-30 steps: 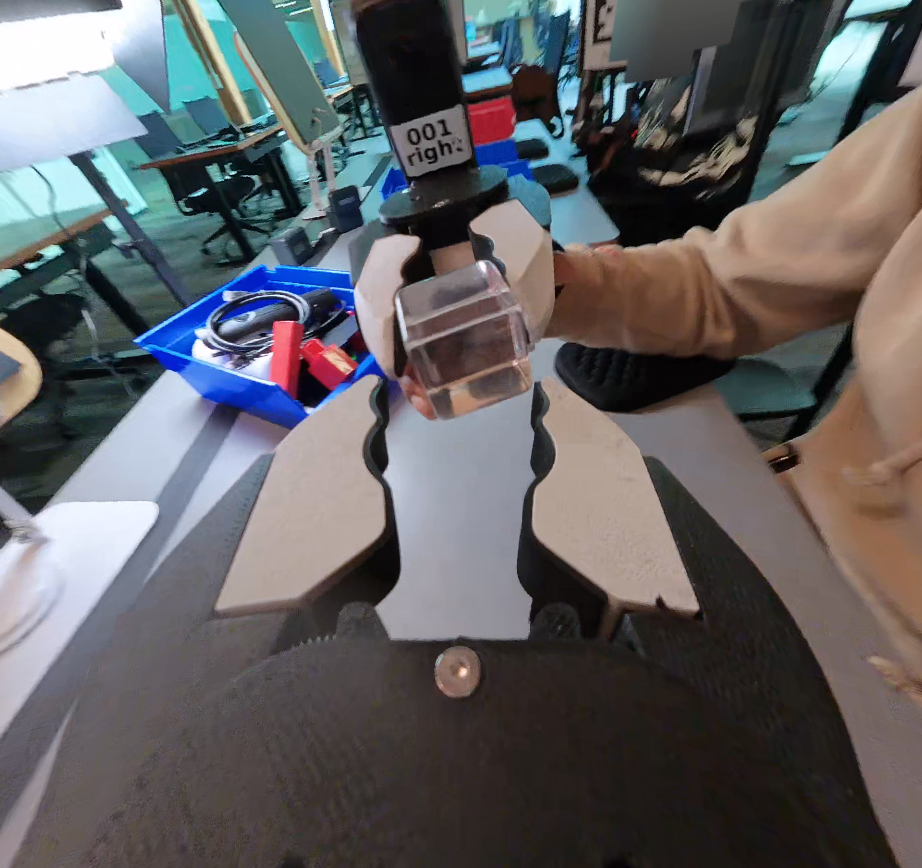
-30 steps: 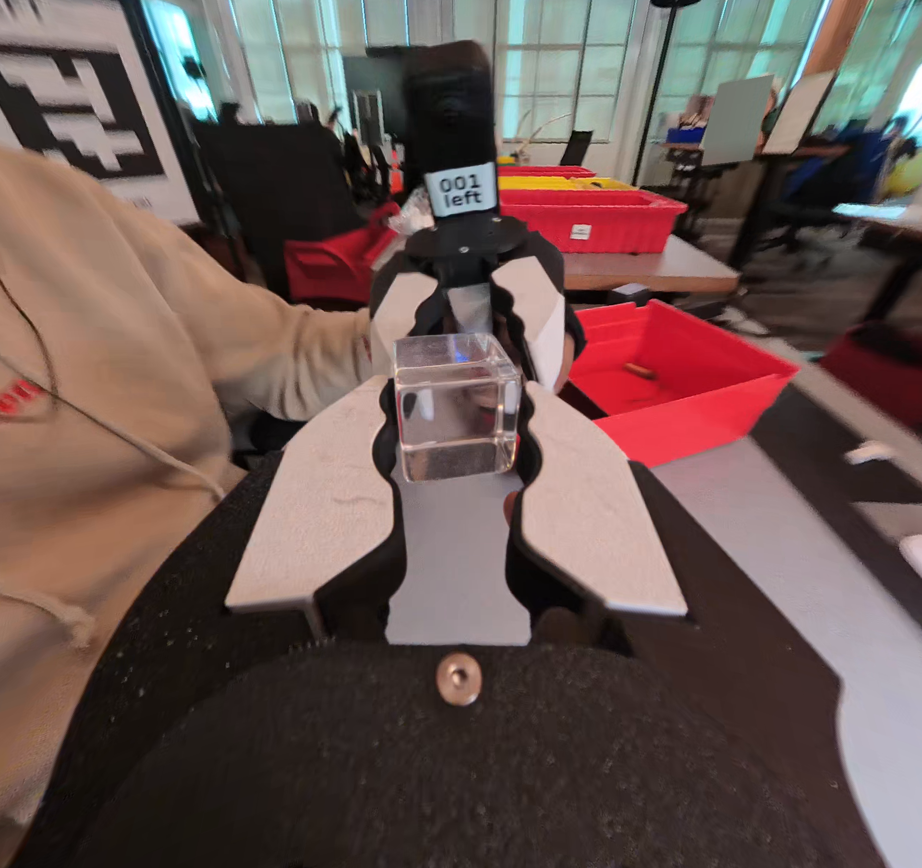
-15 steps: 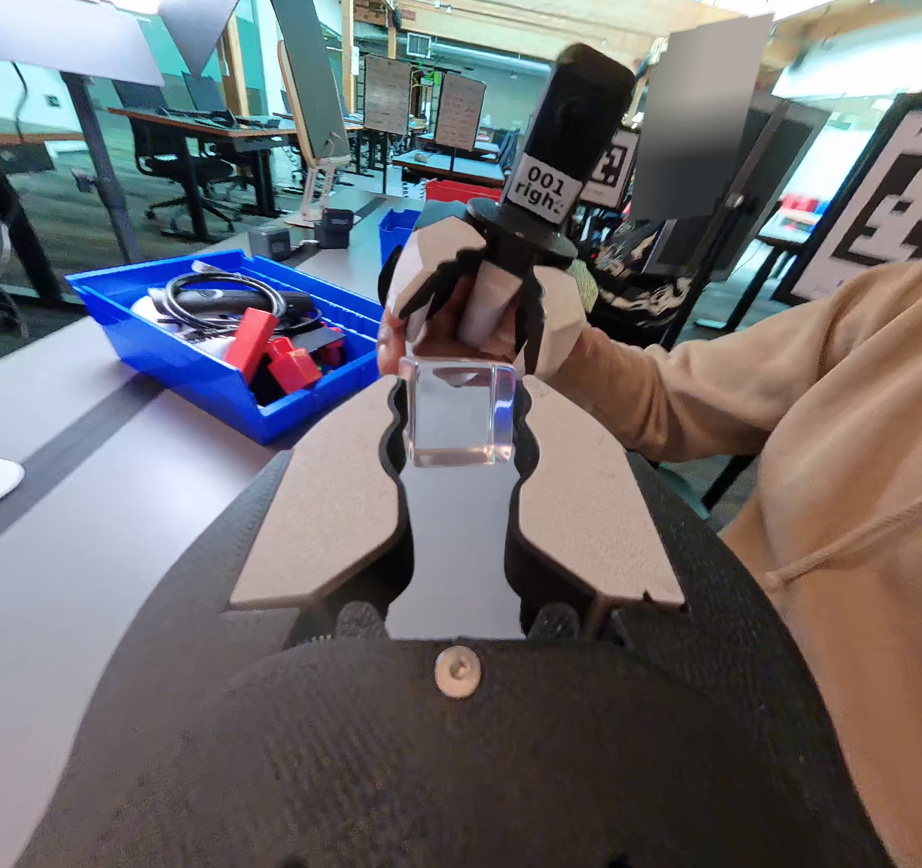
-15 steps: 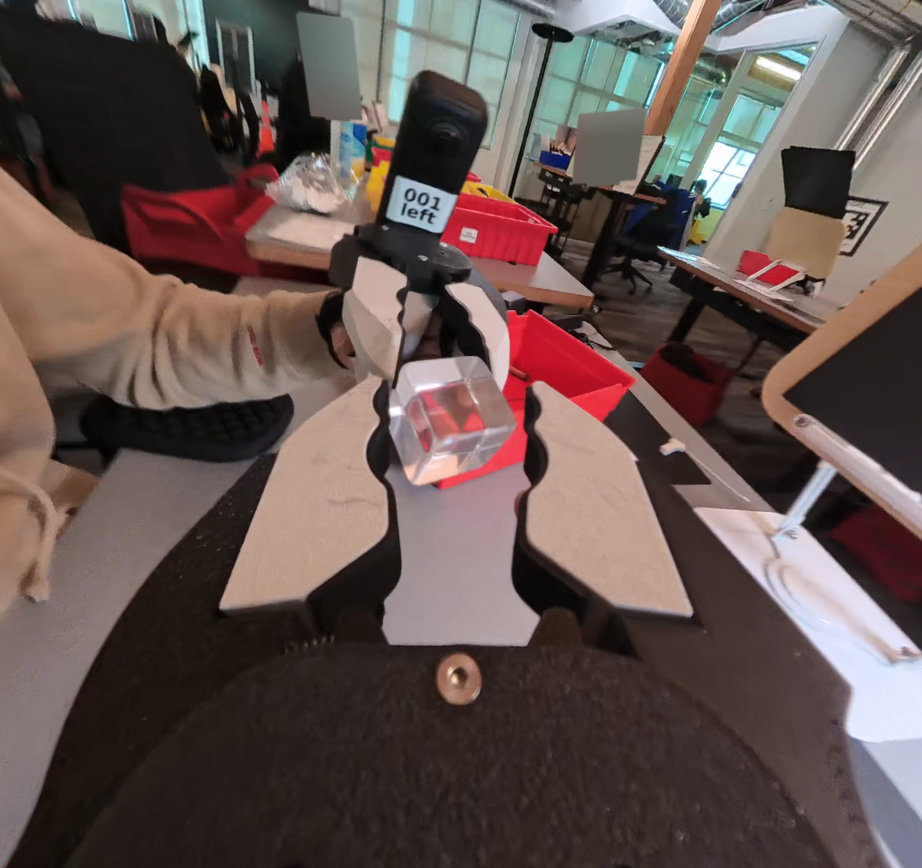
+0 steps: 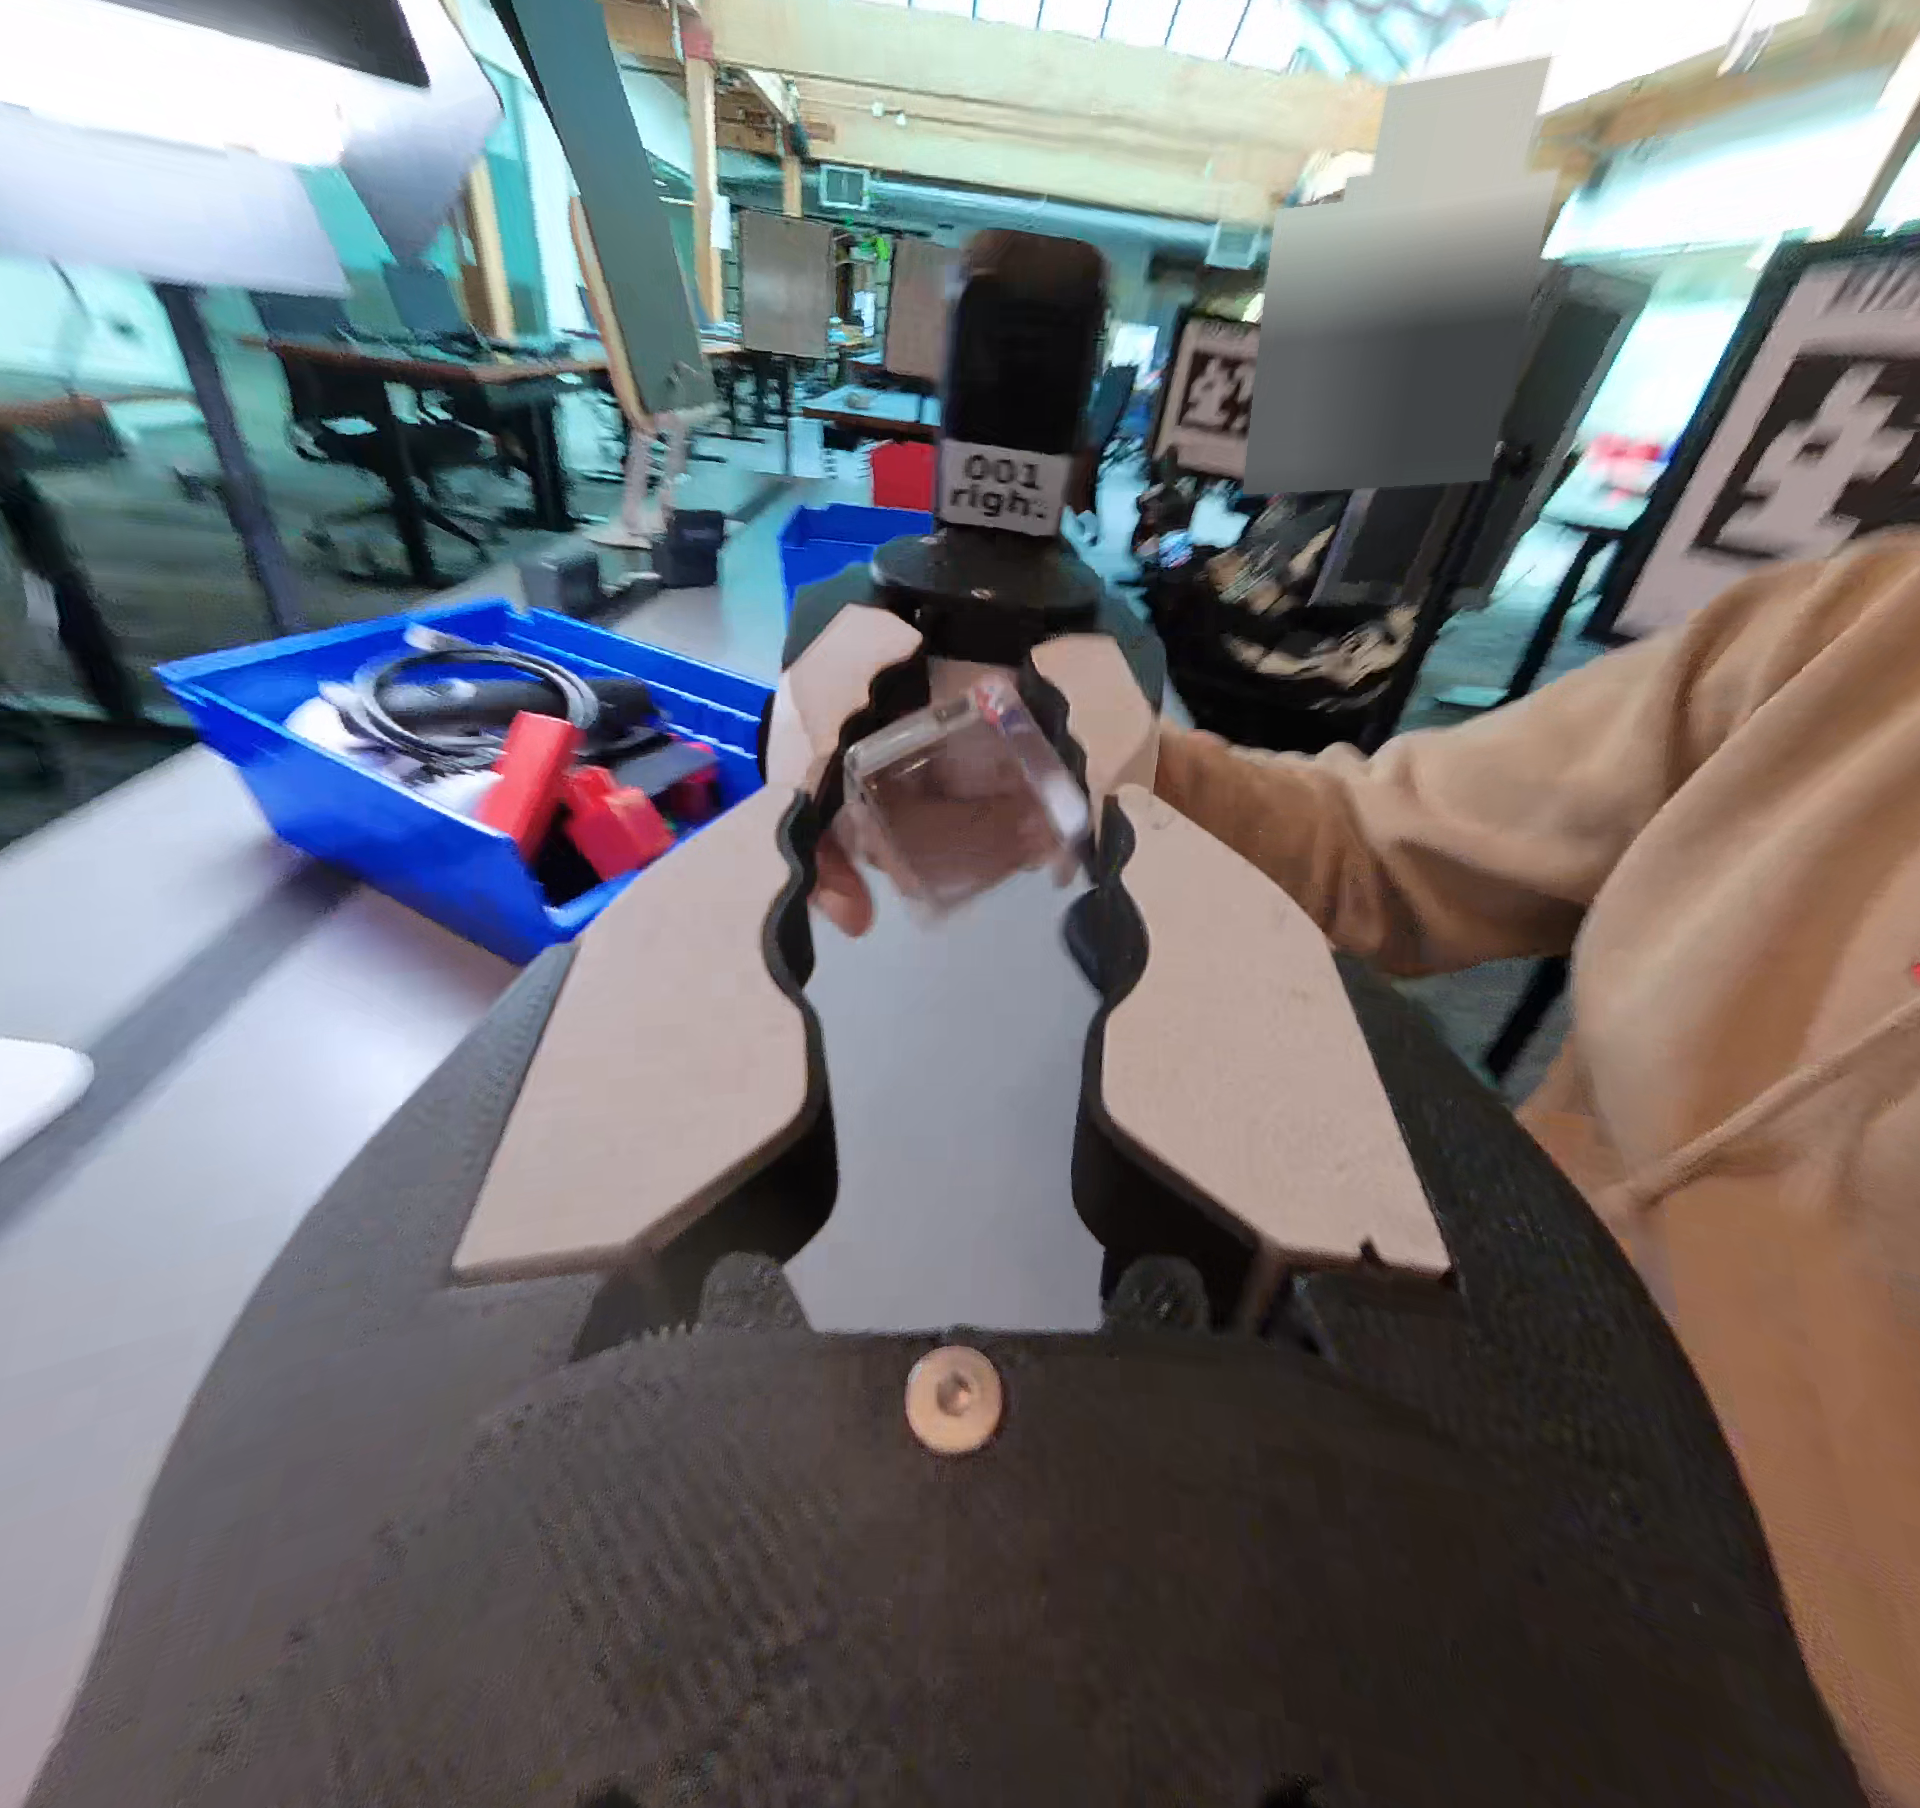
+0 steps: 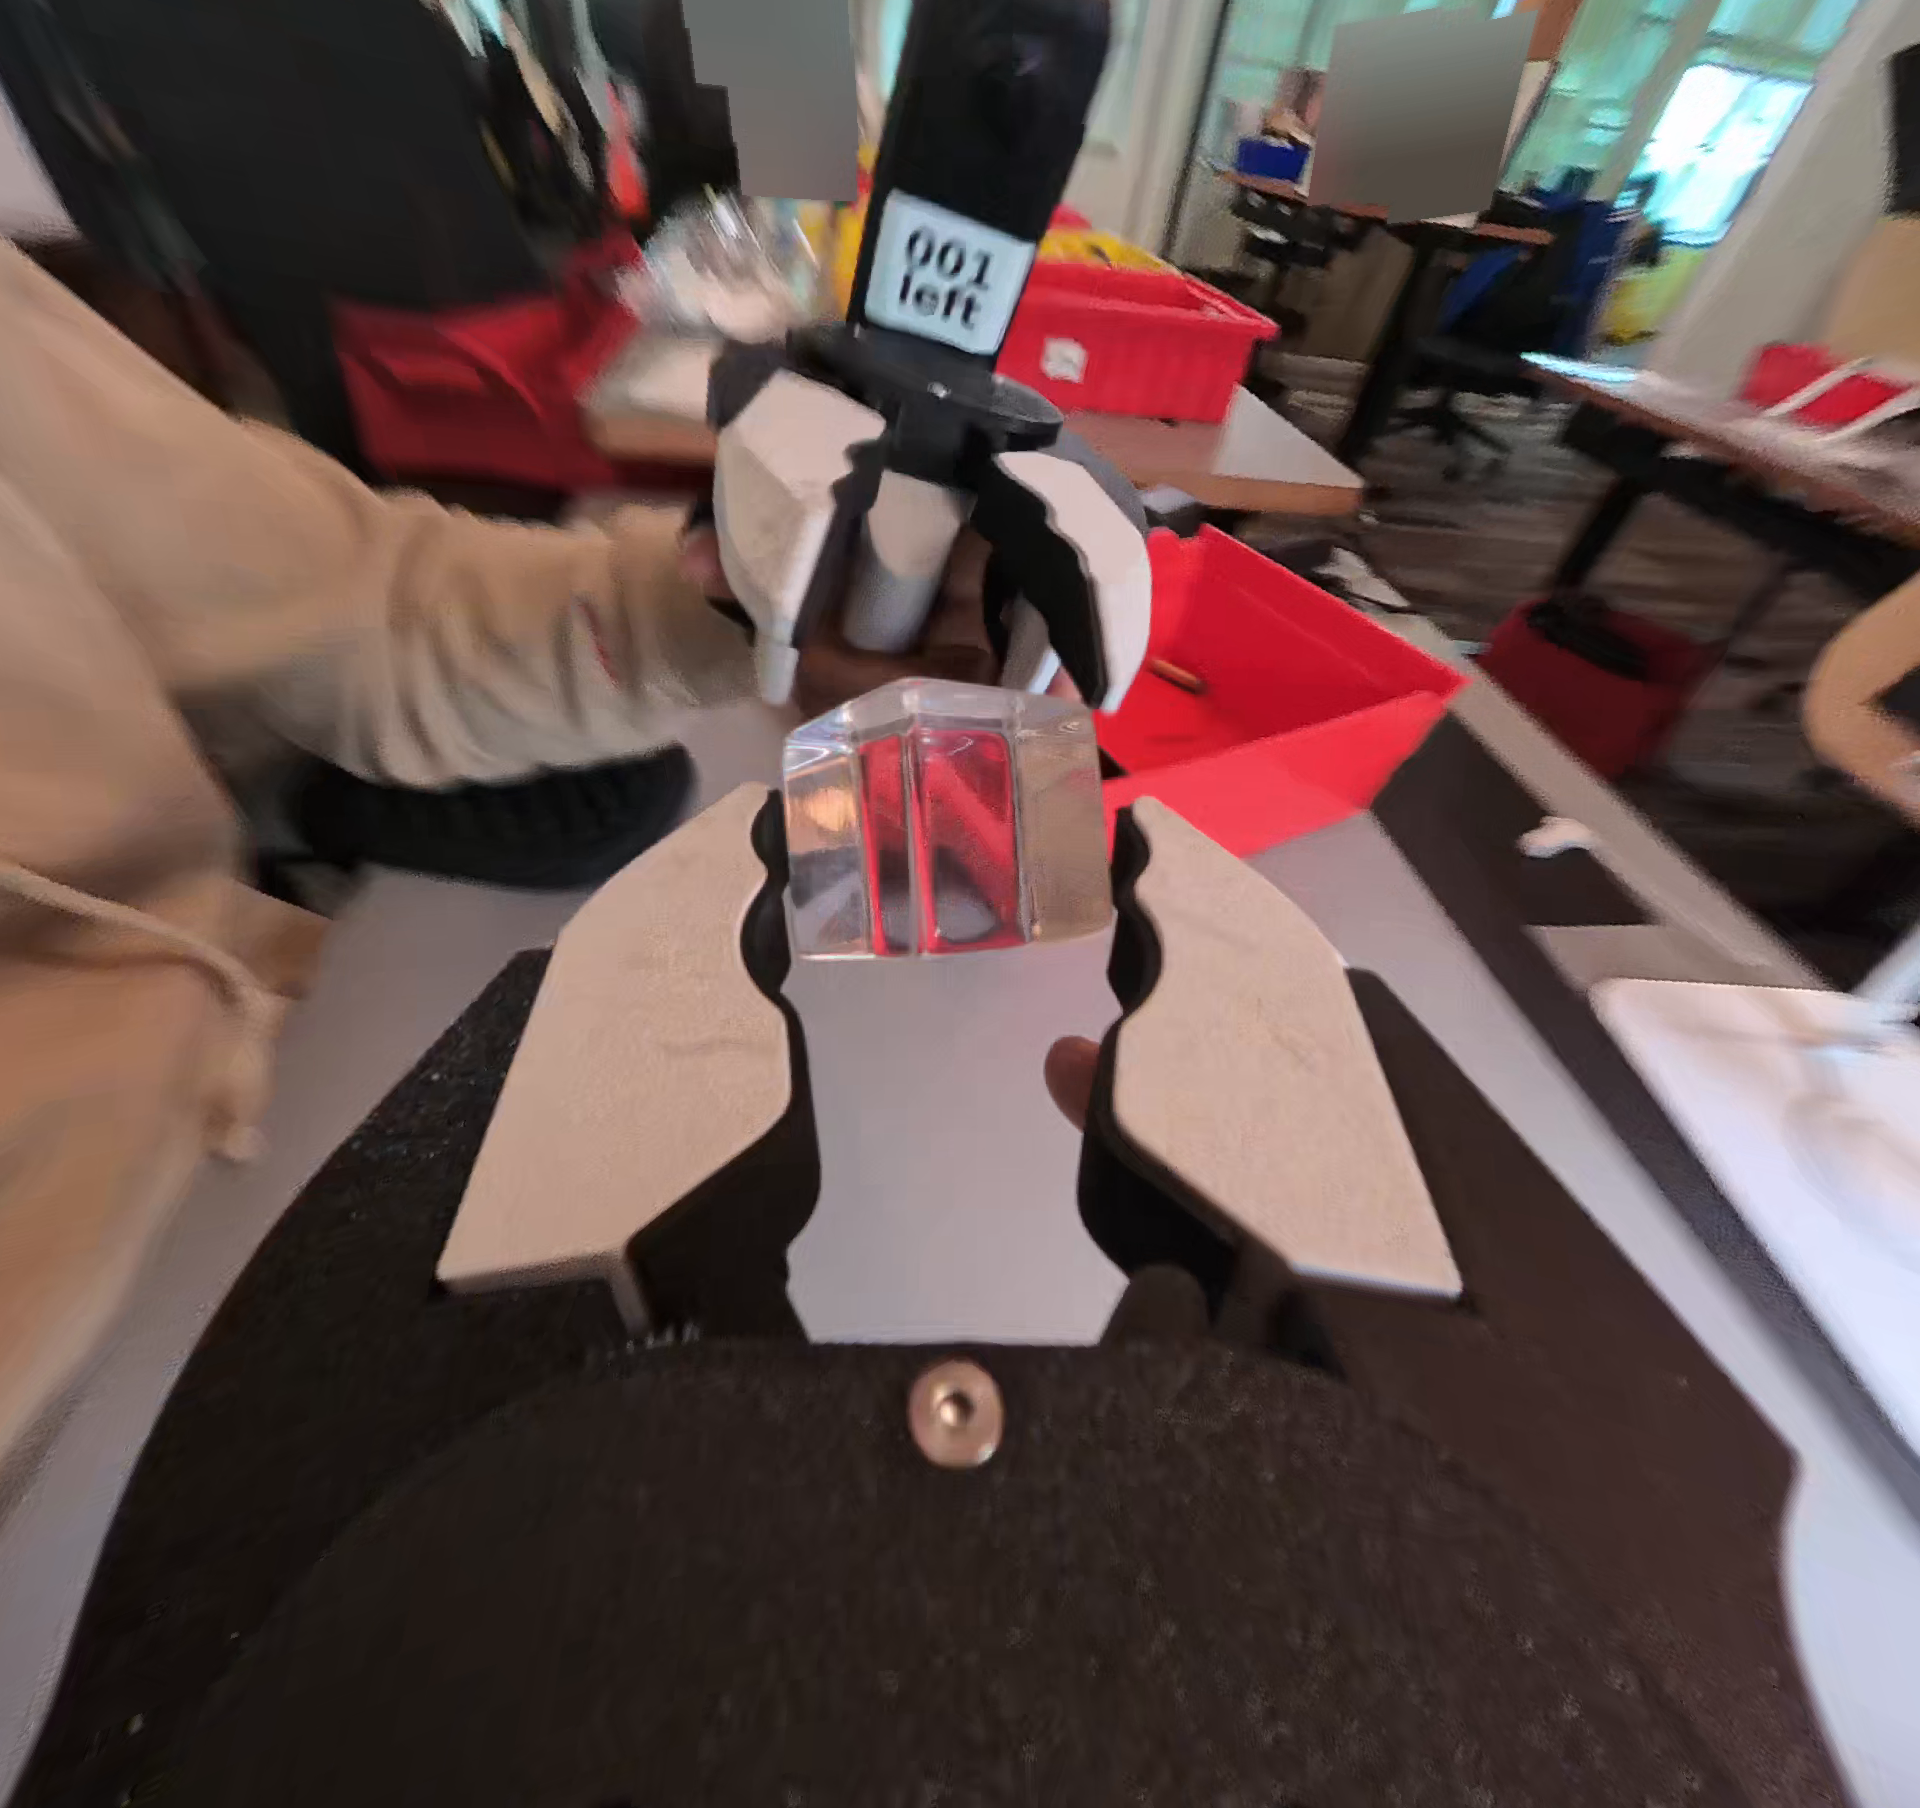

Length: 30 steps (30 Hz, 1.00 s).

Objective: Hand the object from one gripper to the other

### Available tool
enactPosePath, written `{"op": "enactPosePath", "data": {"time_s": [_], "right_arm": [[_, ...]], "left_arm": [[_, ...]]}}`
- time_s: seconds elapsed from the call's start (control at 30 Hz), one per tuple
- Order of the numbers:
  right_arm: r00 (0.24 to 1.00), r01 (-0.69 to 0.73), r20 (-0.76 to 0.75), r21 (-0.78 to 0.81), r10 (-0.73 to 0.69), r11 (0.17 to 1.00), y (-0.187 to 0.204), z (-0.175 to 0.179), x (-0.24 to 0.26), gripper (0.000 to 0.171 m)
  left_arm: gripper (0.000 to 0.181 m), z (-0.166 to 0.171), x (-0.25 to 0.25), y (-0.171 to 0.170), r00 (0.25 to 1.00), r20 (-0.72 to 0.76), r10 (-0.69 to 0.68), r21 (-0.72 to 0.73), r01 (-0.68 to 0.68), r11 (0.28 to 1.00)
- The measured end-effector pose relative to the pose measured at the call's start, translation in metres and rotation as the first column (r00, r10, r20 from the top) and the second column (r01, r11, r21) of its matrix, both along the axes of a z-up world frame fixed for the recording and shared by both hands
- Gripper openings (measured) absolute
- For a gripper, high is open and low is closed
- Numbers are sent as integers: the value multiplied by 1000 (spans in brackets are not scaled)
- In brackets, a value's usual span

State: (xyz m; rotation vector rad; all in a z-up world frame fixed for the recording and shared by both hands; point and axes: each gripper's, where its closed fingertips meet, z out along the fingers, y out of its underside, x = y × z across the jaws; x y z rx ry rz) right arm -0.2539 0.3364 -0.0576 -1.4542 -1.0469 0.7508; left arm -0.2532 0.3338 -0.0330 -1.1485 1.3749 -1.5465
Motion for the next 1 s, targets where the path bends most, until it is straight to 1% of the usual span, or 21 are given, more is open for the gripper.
{"op": "enactPosePath", "data": {"time_s": [0.07, 0.13, 0.2, 0.23, 0.27, 0.3, 0.33, 0.37, 0.43, 0.47, 0.5, 0.53, 0.57, 0.6, 0.67, 0.73, 0.8, 0.83, 0.87, 0.93, 1.0], "right_arm": [[981, -136, -164, -174, 108, 975, -8, 8, 4, 59], [938, -287, -285, -325, 196, 901, -17, 8, 2, 59], [913, -374, -338, -469, 228, 800, -22, -1, -7, 59], [904, -406, -349, -524, 246, 749, -26, -6, -13, 59], [898, -425, -357, -553, 256, 717, -29, -11, -19, 59], [896, -434, -358, -573, 264, 695, -31, -14, -24, 59], [899, -429, -352, -589, 260, 685, -31, -17, -27, 59], [902, -420, -349, -579, 253, 699, -29, -16, -26, 59], [923, -330, -347, -500, 164, 800, -13, -3, -18, 57], [932, -276, -333, -404, 141, 872, -8, 7, -10, 56], [944, -213, -306, -276, 125, 937, -8, 18, -2, 61], [959, -143, -265, -140, 103, 980, -9, 26, 6, 63], [978, -66, -200, -9, 63, 998, -9, 30, 12, 65], [994, 5, -108, 114, 7, 993, -7, 30, 15, 65], [989, 103, 63, 332, -131, 938, -1, 24, 15, 68], [957, 113, 182, 482, -225, 869, 3, 14, 3, 71], [891, 96, 306, 595, -335, 798, 13, -5, -5, 66], [856, 64, 361, 637, -371, 768, 15, -14, -7, 54], [850, 66, 360, 652, -384, 755, 16, -15, -7, 48], [891, 127, 304, 547, -337, 828, 18, -9, 1, 47], [925, 223, 184, 448, -334, 866, 25, 9, 26, 47]], "left_arm": [[57, 0, -5, -1, 999, 1, 52, 170, -52, 984], [61, -8, -5, -6, 996, -30, 85, 333, -70, 940], [62, -21, -1, -15, 993, -76, 88, 448, -45, 893], [61, -28, 1, -17, 990, -104, 98, 489, -35, 872], [57, -36, 4, -19, 986, -129, 103, 521, -21, 853], [48, -42, 4, -24, 985, -155, 82, 537, 14, 843], [47, -44, 3, -26, 984, -165, 69, 538, 31, 843], [46, -41, 4, -21, 983, -157, 93, 529, 4, 849], [46, -32, 4, -9, 981, -142, 135, 459, -56, 887], [46, -28, 2, -6, 982, -145, 122, 391, -56, 919], [46, -24, 1, 0, 983, -141, 119, 314, -70, 947], [46, -20, 0, 7, 983, -135, 123, 231, -89, 969], [46, -17, -1, 12, 984, -137, 111, 142, -91, 986], [46, -17, -1, 14, 985, -150, 80, 46, -74, 996], [45, -18, 1, 16, 985, -172, 15, -143, -40, 989], [45, -23, 7, 12, 981, -189, -53, -293, -4, 956], [45, -27, 12, 4, 975, -187, -123, -370, 46, 928], [45, -28, 14, 4, 977, -177, -117, -374, 43, 926], [45, -26, 13, 7, 982, -161, -102, -364, 38, 931], [45, -15, 7, 15, 993, -103, -62, -335, 24, 942], [46, -4, -1, 32, 999, -40, 31, -276, -40, 960]]}}
